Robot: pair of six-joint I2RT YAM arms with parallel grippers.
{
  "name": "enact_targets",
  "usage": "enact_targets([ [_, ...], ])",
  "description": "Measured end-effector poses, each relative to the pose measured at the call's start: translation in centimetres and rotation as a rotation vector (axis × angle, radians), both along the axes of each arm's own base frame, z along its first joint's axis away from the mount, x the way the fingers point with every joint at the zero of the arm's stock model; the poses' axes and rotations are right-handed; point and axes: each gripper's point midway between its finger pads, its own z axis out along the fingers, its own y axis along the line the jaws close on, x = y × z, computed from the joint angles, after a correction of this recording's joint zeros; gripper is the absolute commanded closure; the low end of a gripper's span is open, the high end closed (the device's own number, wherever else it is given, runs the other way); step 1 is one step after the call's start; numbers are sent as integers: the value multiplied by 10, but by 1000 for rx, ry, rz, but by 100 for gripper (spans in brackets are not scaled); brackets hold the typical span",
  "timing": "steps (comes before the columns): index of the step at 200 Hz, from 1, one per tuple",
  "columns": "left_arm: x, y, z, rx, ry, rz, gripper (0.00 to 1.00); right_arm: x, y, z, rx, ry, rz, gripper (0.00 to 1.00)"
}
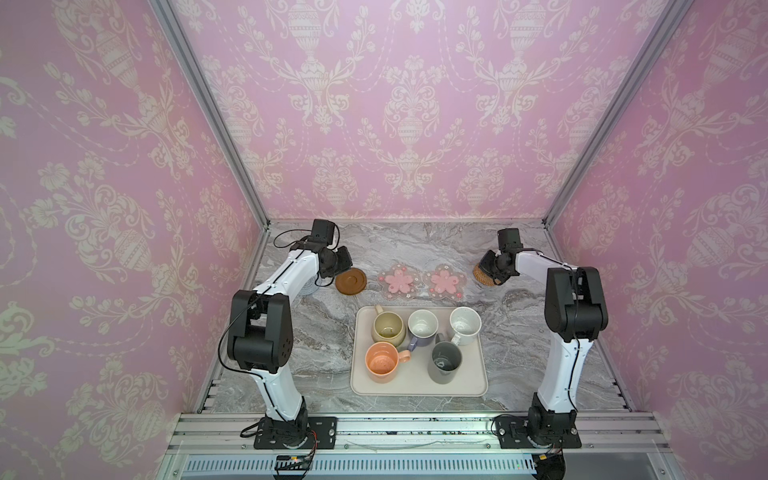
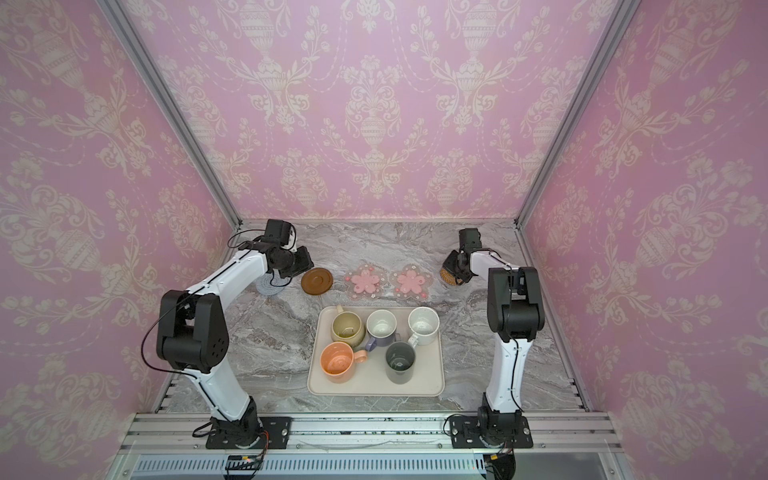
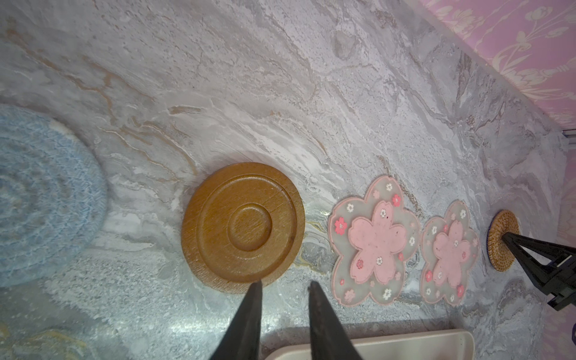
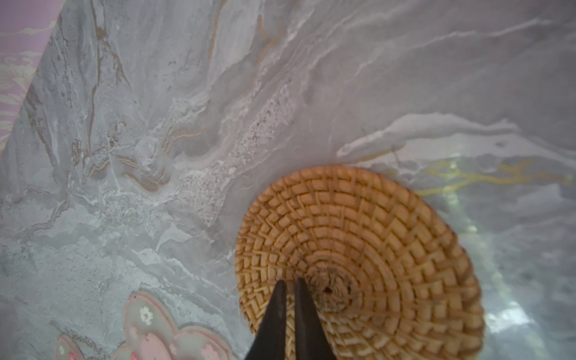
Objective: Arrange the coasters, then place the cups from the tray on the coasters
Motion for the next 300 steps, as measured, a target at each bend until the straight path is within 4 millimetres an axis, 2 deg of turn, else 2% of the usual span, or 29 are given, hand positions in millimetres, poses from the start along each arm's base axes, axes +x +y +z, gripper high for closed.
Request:
enact_targets([
  [29, 0, 0, 6, -2, -13, 0, 71, -9, -9, 0, 0, 5, -20, 89],
  [95, -4, 0, 13, -3, -27, -2, 71, -32, -10, -1, -3, 21, -23, 90],
  [188, -12, -1, 17, -3, -32, -6, 71, -34, -12, -1, -4, 17, -24, 89],
  [238, -13, -1, 17, -3, -28, -6, 71, -43, -13, 1, -10, 36, -17, 83],
  [300, -13, -2, 16, -3, -26, -8, 70, -47, -7, 2, 13, 45, 22, 82],
])
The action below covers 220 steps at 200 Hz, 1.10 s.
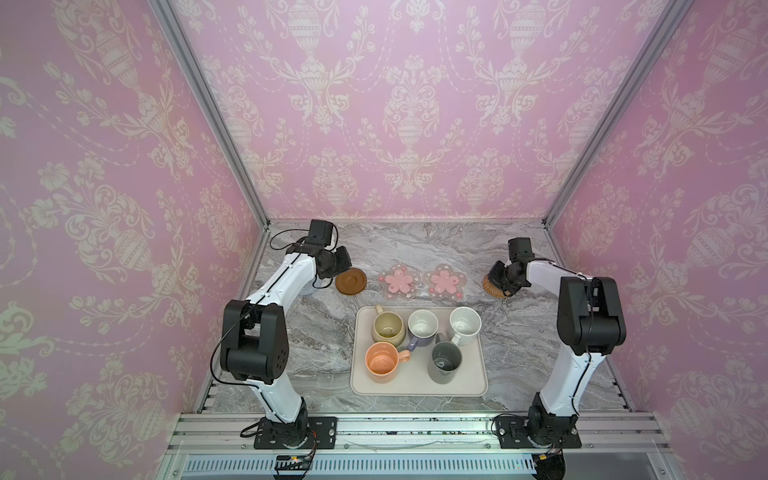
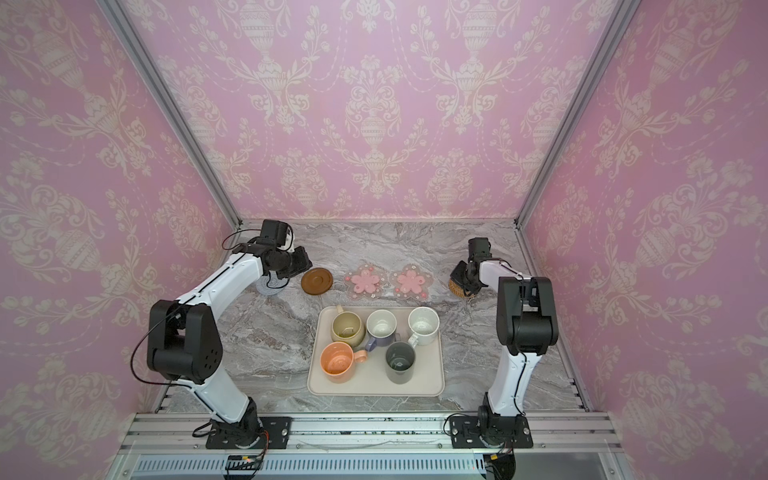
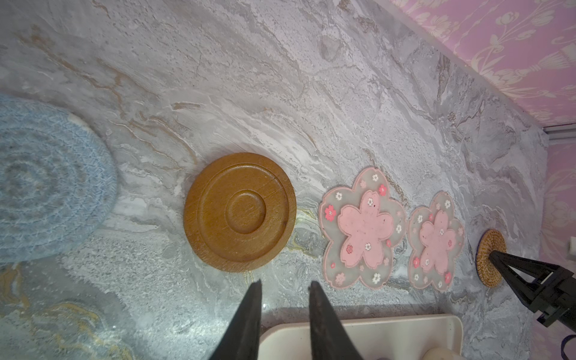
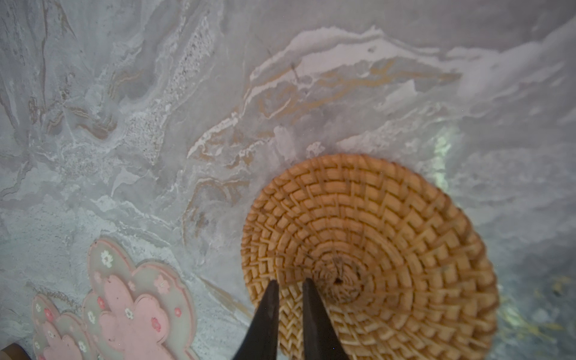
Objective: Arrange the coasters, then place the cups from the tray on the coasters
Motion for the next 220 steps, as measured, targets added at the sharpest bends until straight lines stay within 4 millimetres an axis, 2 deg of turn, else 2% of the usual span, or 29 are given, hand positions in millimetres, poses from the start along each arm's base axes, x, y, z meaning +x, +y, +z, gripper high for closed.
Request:
enact_targets([
  [79, -1, -5, 0, 0, 2, -11, 70, 0, 4, 1, 16, -2, 16, 86],
  [220, -4, -5, -2, 2, 12, -11, 70, 9, 27, -1, 53, -8, 73, 86],
])
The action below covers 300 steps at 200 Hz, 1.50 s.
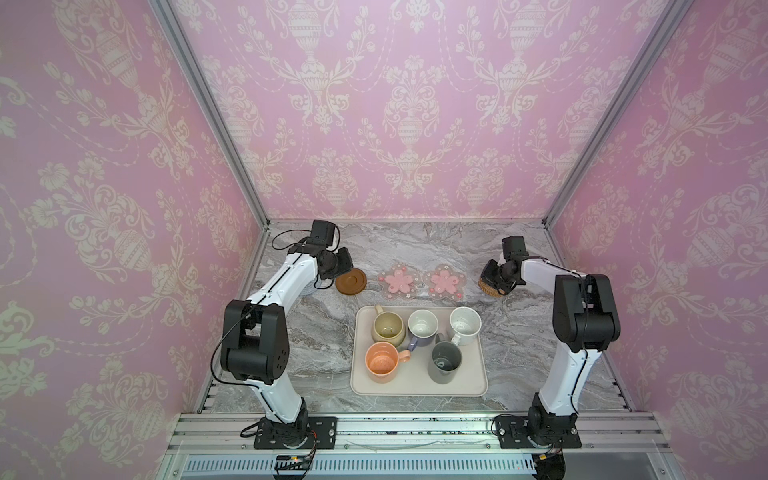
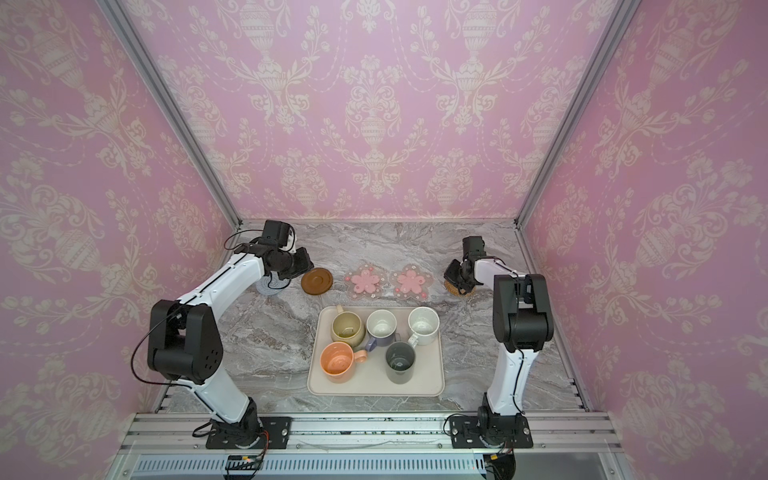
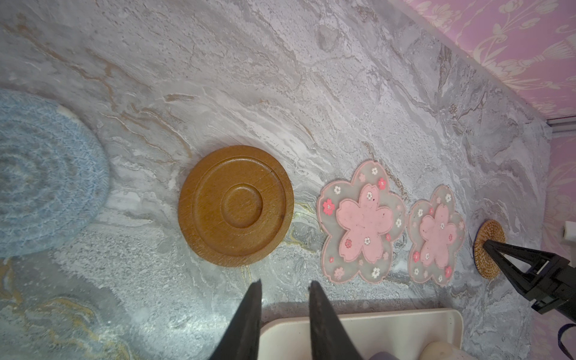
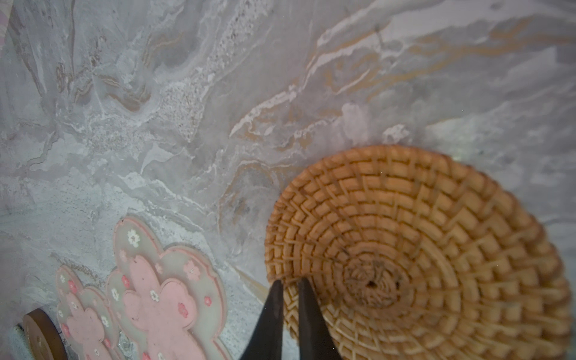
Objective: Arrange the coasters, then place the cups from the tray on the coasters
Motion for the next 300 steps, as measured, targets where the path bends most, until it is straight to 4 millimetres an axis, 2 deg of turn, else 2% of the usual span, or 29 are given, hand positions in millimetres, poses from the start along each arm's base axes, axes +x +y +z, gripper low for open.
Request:
enact_targets([
  [49, 0, 0, 0, 0, 0, 0, 70, 1, 2, 4, -3, -2, 12, 84],
  [70, 0, 0, 0, 0, 1, -1, 70, -1, 3, 14, -12, -15, 31, 82],
  [95, -1, -3, 0, 1, 3, -7, 70, -1, 4, 39, -29, -63, 53, 76],
  [131, -7, -6, -1, 11, 18, -16, 67, -4, 7, 90, -60, -172, 79, 69],
  [146, -10, -6, 1, 25, 19, -21, 66, -8, 8, 106, -78, -204, 88, 67],
  [196, -28, -7, 18, 90, 9, -44, 62, -39, 10, 130, -148, -219, 134, 60],
  [234, -48, -8, 27, 171, 13, -79, 59, -73, 17, 148, -201, -246, 182, 56],
  [300, -95, -1, 37, 215, -1, -92, 59, -125, 12, 179, -240, -316, 188, 53],
])
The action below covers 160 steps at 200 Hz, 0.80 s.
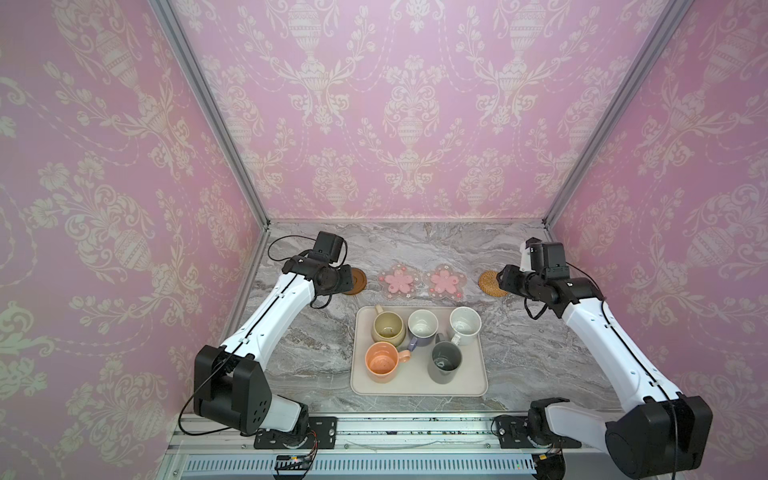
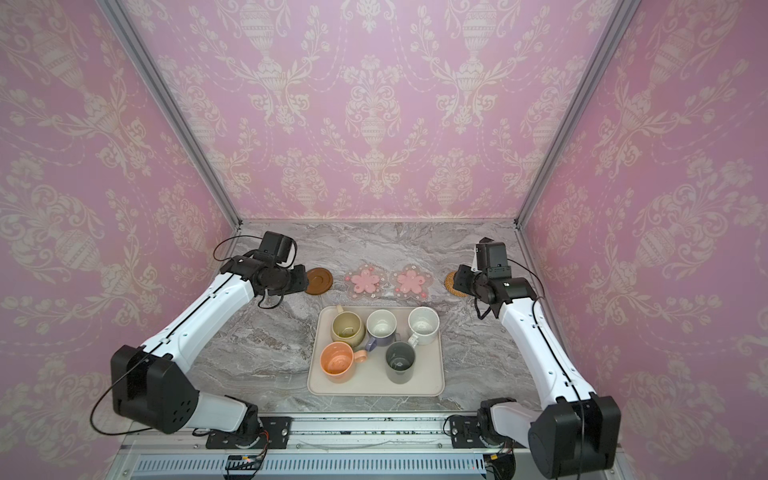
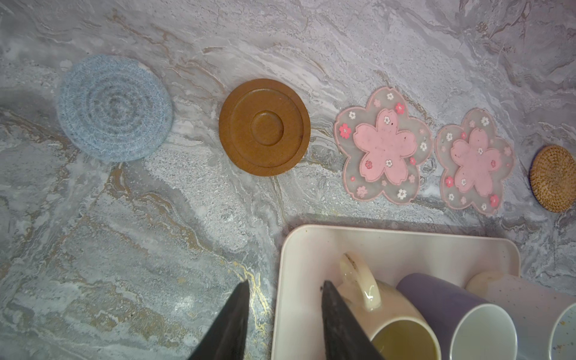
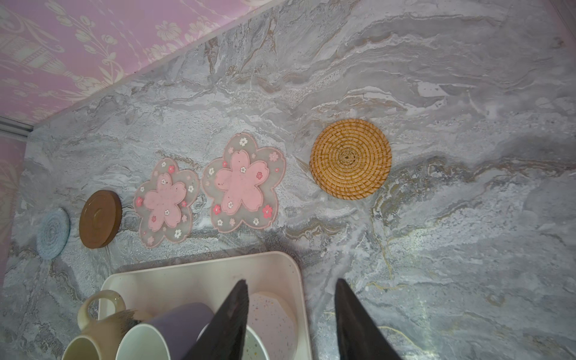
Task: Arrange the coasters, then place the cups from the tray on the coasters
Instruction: 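Lift the right gripper off the rattan coaster while the left gripper moves toward the tray, then move the left gripper over the cream mug on the tray while the right gripper hovers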
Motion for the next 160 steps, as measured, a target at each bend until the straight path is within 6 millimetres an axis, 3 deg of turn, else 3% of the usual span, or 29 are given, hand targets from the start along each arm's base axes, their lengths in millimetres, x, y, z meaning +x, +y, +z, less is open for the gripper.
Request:
enact_targets([
  [72, -35, 0, 16, -6, -39, -14, 58, -48, -1, 18, -23, -37, 32, 51],
  [129, -67, -9, 2, 23, -15, -42, 58, -83, 7, -7, -21, 11, 79, 51],
  [160, -78, -7, -6, 38, -2, -27, 58, -91, 9, -7, -18, 11, 92, 51],
])
